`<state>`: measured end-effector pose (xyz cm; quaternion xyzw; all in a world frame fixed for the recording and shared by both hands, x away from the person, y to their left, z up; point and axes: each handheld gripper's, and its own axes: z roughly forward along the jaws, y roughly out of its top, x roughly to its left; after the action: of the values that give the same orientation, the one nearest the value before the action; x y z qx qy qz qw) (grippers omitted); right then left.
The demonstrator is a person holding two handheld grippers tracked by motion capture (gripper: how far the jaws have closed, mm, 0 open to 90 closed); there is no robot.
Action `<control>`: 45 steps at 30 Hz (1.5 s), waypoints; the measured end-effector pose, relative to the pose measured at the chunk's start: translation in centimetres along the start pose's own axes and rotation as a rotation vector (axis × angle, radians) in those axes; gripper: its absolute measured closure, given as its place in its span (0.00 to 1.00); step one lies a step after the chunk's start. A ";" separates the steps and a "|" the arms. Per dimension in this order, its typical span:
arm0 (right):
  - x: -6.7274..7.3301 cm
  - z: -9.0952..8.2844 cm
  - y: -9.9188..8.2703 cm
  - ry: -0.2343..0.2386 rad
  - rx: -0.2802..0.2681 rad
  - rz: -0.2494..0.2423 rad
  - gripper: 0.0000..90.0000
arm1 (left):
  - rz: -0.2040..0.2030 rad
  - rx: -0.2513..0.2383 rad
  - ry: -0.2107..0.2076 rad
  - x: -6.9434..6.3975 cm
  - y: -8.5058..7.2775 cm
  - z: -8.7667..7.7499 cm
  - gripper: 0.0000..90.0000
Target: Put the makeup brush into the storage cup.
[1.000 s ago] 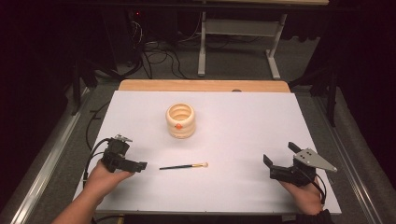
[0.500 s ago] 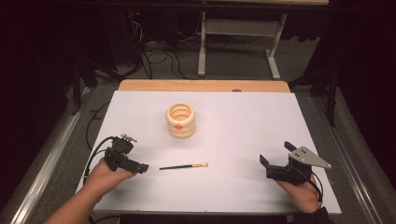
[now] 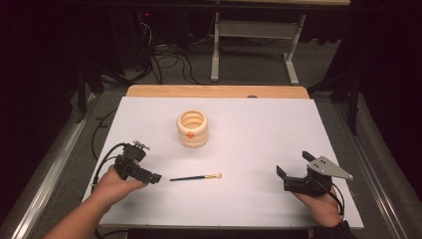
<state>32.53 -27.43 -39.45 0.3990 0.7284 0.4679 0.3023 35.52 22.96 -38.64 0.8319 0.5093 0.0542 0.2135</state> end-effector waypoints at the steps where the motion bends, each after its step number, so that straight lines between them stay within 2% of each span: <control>1: 0.0 0.0 0.0 0.000 0.000 0.000 0.01 | 0.000 0.000 0.000 0.0 0.0 0.0 0.01; 2: 0.0 0.1 0.1 -0.001 -0.004 -0.007 0.01 | -0.001 0.000 -0.001 -0.1 0.1 0.0 0.01; 3: 0.1 0.0 0.1 -0.001 -0.002 0.011 0.01 | 0.002 0.001 -0.001 -0.1 0.2 0.1 0.01; 10: 0.0 0.2 0.0 0.004 0.004 0.006 0.01 | 0.014 -0.004 -0.011 -0.7 0.7 0.1 0.01; 19: 0.2 0.3 0.2 0.017 -0.004 0.003 0.01 | 0.050 0.019 -0.022 -1.8 1.7 0.8 0.01; 22: 0.2 0.4 0.2 0.022 -0.006 0.000 0.01 | 0.065 0.024 -0.042 -2.1 1.9 0.9 0.01; 27: 0.3 0.5 0.2 0.026 -0.002 0.007 0.01 | 0.080 0.028 -0.052 -2.6 2.1 1.0 0.01; 40: 0.3 0.5 0.3 0.033 -0.004 0.008 0.01 | 0.087 -0.002 -0.080 -3.3 2.8 1.6 0.01; 45: 0.3 0.3 0.4 0.032 -0.004 0.016 0.01 | 0.106 -0.013 -0.093 -3.8 3.2 1.8 0.01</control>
<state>32.74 -26.93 -39.27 0.3966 0.7289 0.4780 0.2879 36.86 17.85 -38.48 0.8579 0.4537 0.0302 0.2391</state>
